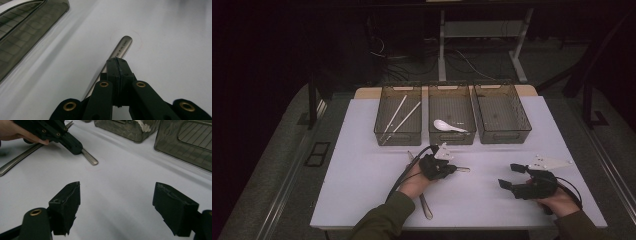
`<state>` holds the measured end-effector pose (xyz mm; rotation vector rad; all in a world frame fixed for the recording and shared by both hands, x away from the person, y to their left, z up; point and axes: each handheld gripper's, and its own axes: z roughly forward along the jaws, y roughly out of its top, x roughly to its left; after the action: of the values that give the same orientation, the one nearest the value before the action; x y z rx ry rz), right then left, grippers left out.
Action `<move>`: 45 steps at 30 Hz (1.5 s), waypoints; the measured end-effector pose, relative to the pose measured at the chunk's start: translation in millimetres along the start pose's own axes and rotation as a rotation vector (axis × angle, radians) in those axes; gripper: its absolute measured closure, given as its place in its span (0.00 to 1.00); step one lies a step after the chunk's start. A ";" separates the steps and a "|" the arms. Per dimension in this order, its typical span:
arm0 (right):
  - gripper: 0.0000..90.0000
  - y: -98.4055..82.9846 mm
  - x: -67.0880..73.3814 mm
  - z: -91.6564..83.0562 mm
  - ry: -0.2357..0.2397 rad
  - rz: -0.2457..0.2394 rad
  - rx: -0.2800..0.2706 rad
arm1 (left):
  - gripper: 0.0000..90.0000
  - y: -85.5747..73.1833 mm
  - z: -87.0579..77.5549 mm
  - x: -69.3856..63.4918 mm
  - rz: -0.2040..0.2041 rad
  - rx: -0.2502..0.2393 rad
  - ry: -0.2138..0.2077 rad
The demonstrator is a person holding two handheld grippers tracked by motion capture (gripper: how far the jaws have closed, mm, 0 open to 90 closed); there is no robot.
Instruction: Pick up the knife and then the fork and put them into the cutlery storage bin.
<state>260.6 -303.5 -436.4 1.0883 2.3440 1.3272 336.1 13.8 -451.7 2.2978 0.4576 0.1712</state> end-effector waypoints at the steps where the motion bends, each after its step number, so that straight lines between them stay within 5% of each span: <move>1: 0.25 0.0 0.1 -0.1 0.000 0.000 0.000 | 0.99 0.9 2.1 -0.3 -0.012 -0.015 0.005; 9: 0.25 -0.3 -0.4 0.2 0.001 -0.001 0.000 | 0.97 7.9 3.5 5.9 -0.021 -0.032 -0.006; 15: 0.25 -0.3 -0.7 -0.1 0.001 -0.001 -0.001 | 0.82 9.7 -20.7 19.0 -0.052 -0.055 -0.015; 21: 0.25 0.0 0.1 -0.2 0.006 -0.002 0.000 | 0.71 -8.2 -42.0 36.2 -0.058 -0.057 -0.005; 31: 0.25 -0.1 0.0 0.8 0.007 -0.005 0.001 | 0.73 -22.6 -27.3 43.2 -0.010 0.013 -0.063; 37: 0.25 -0.3 -0.1 1.1 0.010 -0.006 0.001 | 0.82 -24.6 -26.7 46.5 -0.009 -0.005 -0.068; 45: 0.25 -0.1 -0.1 1.0 0.008 -0.005 0.000 | 0.90 -21.7 -24.2 42.4 0.048 -0.005 -0.070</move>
<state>261.2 -303.0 -437.1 1.0786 2.3511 1.3326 363.2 59.8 -451.3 2.3027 0.3662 0.1151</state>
